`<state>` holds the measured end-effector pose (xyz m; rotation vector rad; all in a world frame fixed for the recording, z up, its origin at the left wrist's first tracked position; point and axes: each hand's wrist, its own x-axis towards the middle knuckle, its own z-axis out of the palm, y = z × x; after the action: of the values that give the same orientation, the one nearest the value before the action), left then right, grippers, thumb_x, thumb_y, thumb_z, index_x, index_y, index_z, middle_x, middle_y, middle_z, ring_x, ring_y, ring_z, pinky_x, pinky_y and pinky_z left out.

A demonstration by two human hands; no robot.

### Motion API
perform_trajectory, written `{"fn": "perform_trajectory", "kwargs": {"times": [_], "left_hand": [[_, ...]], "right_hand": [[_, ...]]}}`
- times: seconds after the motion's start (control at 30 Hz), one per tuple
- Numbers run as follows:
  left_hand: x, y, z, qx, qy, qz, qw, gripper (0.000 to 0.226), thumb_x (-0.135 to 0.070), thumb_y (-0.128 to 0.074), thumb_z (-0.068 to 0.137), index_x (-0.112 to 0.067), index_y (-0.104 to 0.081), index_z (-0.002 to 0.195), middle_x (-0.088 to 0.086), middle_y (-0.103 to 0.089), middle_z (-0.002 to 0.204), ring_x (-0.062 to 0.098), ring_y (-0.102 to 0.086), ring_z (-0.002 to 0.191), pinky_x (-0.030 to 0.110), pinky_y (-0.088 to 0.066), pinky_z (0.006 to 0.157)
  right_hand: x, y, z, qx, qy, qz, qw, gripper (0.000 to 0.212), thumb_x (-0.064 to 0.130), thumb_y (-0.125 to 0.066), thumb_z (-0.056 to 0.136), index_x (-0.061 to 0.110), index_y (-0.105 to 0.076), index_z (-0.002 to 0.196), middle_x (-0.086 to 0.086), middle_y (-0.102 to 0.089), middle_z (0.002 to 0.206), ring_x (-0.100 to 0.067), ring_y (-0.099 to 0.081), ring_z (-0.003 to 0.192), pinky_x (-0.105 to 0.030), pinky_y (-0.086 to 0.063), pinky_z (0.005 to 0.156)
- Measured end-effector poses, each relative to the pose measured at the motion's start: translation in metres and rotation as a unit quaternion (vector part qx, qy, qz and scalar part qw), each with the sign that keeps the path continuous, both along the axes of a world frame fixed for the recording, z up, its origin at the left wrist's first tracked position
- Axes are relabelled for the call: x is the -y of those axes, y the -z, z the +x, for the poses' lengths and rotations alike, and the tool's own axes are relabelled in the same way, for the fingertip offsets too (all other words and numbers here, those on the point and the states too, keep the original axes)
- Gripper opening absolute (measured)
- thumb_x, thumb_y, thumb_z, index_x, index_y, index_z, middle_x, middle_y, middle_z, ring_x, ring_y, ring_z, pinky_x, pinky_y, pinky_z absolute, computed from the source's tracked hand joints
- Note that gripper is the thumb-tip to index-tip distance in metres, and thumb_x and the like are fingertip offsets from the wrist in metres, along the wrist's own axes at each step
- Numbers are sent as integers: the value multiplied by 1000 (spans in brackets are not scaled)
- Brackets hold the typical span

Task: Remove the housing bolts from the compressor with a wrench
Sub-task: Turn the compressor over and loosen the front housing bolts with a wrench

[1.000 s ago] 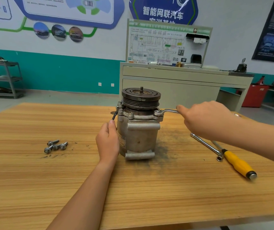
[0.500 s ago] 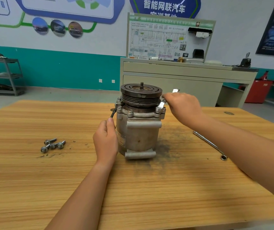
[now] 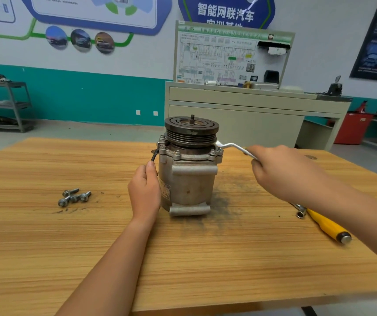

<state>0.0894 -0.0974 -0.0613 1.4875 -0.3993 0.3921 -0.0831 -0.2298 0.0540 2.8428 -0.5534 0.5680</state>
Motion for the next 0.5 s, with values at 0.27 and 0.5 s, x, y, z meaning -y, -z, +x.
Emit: {"fn": "perform_trajectory", "kwargs": {"times": [0.27, 0.5], "left_hand": [[-1, 1, 2, 9, -5, 0, 1000, 39, -21, -38, 100, -13, -39, 62, -2, -35, 56, 5, -30, 51, 19, -26, 47], [0, -2, -3, 0, -2, -3, 1000, 37, -22, -38, 100, -10, -43, 66, -1, -36, 58, 11, -31, 55, 20, -25, 47]], "right_hand": [[-34, -20, 16, -108, 38, -93, 989, 14, 5, -41, 88, 14, -51, 89, 1, -33, 63, -18, -40, 62, -29, -36, 52], [-47, -19, 14, -165, 24, -182, 969, 24, 3, -44, 89, 8, -53, 111, -2, -46, 73, -20, -47, 67, -26, -30, 44]]}}
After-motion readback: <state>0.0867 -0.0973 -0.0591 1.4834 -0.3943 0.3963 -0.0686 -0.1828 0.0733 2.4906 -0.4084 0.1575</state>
